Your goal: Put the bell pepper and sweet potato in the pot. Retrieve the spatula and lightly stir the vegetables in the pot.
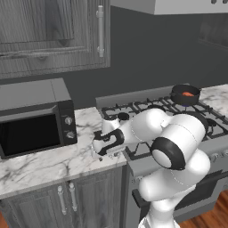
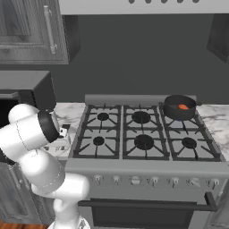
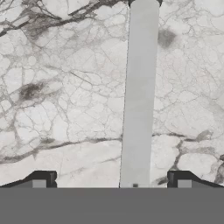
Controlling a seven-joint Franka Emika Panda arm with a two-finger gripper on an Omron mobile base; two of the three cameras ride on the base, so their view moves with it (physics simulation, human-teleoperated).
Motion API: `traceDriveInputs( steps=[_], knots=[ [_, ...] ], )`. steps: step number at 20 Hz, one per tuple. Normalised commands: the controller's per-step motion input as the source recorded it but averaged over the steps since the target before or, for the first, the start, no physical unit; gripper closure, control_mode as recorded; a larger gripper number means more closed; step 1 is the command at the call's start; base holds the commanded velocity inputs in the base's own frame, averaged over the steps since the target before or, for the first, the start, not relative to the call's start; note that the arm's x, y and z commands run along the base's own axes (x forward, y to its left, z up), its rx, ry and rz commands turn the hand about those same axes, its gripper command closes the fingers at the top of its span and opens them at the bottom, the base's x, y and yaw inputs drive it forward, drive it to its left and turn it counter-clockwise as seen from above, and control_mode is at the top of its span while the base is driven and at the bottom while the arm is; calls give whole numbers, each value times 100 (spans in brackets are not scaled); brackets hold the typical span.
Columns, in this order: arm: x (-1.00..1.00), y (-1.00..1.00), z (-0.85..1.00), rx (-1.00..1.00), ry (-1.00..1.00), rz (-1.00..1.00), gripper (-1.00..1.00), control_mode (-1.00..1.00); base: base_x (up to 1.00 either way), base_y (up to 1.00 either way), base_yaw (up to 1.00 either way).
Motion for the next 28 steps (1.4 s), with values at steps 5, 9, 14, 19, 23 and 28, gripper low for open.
traceDriveInputs(
  steps=[5, 9, 14, 19, 23, 28],
  knots=[
    [34, 0, -23, 1, -15, 0, -100, -100, 0, 0, 0],
    [42, 0, -28, 3, -18, 0, -100, -100, 0, 0, 0],
    [15, 0, -26, 1, -5, 0, -100, -100, 0, 0, 0],
    [-2, 0, -4, 0, 0, 0, -100, -100, 0, 0, 0],
    [0, 0, 0, 0, 0, 0, -100, -100, 0, 0, 0],
    [0, 0, 0, 0, 0, 0, -100, -100, 0, 0, 0]
  ],
)
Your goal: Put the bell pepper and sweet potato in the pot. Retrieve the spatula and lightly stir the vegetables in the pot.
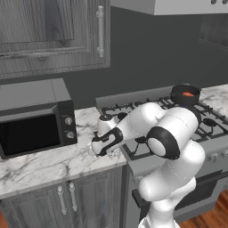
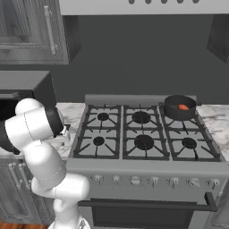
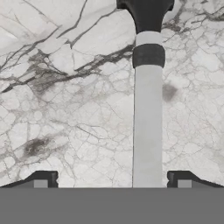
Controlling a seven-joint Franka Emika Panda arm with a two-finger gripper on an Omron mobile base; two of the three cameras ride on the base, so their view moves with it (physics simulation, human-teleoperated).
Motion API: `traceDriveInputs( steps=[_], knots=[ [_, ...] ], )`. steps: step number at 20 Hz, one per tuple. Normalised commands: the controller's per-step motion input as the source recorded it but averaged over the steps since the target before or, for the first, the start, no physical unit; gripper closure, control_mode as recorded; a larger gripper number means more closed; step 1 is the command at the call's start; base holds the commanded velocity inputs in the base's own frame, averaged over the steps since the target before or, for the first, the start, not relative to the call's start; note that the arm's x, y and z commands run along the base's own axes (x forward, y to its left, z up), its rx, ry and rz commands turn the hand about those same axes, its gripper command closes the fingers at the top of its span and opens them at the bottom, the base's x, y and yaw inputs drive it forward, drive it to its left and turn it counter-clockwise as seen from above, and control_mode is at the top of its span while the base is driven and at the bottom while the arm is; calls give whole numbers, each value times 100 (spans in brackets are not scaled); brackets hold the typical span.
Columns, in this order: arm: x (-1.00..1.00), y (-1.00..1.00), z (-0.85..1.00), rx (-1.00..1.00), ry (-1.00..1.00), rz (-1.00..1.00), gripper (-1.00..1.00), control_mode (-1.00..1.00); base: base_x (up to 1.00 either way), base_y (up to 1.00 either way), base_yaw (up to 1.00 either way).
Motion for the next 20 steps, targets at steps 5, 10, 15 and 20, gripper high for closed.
traceDriveInputs(
  steps=[5, 10, 15, 20],
  knots=[
    [0, 0, 0, 0, 0, 0, 100, -100, 0, 0, 0],
    [0, 0, 0, 0, 0, 0, 100, -100, 0, 0, 0],
    [0, 0, 0, 0, 0, 0, 100, -100, 0, 0, 0],
    [0, -10, 1, 0, 0, 0, 100, -100, 0, 0, 0]
  ],
)
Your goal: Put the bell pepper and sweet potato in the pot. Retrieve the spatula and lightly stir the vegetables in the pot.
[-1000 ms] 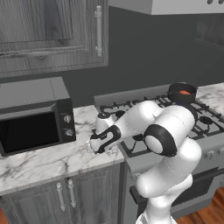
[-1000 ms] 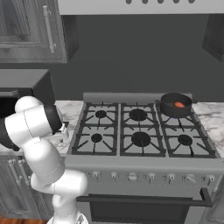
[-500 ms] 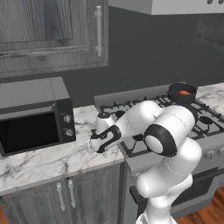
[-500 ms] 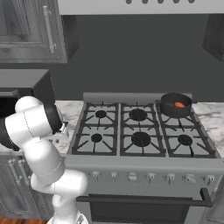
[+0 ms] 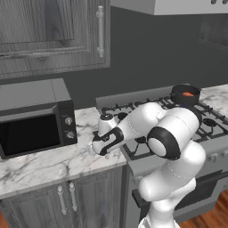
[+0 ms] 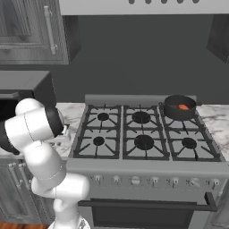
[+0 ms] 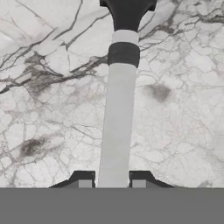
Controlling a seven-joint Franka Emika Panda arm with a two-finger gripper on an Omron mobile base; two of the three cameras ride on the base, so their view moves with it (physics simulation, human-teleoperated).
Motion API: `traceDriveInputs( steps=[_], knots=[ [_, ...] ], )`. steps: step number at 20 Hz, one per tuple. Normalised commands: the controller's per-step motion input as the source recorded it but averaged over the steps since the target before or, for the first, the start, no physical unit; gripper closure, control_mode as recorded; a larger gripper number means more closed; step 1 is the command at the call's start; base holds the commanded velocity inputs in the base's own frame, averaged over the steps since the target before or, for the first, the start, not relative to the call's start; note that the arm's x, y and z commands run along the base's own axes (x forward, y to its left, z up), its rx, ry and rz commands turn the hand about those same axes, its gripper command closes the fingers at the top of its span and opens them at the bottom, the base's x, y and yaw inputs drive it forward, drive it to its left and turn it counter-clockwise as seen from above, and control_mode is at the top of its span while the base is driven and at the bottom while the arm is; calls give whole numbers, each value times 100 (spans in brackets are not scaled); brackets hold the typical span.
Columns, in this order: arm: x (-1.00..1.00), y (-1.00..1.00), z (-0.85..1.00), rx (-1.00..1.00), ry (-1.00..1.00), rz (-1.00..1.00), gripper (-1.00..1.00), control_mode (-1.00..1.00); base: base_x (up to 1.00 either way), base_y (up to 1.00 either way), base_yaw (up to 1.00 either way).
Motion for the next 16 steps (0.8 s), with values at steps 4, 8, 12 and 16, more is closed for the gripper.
traceDriveInputs(
  steps=[4, 8, 12, 16],
  knots=[
    [-7, -29, 66, 0, 0, 1, 100, -100, 0, 0, 0],
    [-20, -47, 100, 0, 0, 9, 100, -100, 0, 0, 0],
    [-46, -74, 100, 0, 0, 9, 100, -100, 0, 0, 0],
    [-79, -80, 98, 0, 0, 8, 100, -100, 0, 0, 0]
  ],
)
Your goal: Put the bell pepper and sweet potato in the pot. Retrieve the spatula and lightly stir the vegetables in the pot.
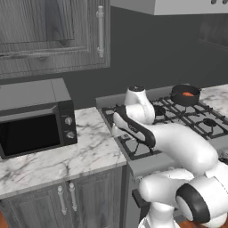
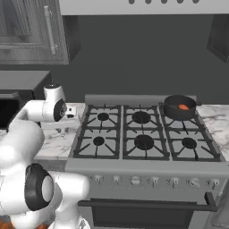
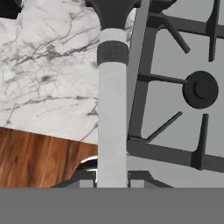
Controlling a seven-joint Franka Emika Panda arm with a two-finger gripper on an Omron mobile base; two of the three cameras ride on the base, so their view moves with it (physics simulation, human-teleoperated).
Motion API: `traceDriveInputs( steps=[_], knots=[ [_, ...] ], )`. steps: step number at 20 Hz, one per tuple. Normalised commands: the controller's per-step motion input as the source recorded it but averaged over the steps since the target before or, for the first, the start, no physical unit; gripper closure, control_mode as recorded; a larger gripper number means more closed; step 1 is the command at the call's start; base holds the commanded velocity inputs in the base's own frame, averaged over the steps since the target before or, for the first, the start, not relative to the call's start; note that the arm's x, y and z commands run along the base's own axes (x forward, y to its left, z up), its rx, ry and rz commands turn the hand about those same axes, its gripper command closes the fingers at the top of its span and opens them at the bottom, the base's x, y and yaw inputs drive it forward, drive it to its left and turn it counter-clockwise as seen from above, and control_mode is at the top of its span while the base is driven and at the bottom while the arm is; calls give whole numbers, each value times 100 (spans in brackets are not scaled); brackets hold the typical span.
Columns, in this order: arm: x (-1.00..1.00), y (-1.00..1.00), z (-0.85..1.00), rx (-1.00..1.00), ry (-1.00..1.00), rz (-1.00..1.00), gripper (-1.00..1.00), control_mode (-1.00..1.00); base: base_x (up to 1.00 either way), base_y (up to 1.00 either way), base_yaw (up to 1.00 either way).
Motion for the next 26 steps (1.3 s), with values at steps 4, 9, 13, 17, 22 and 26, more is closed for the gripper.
traceDriveInputs(
  steps=[4, 9, 13, 17, 22, 26],
  knots=[
    [-100, -47, 89, -2, -2, 5, 100, -100, 0, 0, 0],
    [-82, -23, 60, -3, -4, 0, 100, -100, 0, 0, 0],
    [-54, 0, 19, -1, -3, 0, 100, -100, 0, 0, 0],
    [-11, 0, 0, 0, -1, 0, 100, -100, 0, 0, 0],
    [0, 0, 0, 0, 0, 0, 100, -100, 0, 0, 0],
    [0, 0, 0, 0, 0, 0, 100, -100, 0, 0, 0]
  ],
)
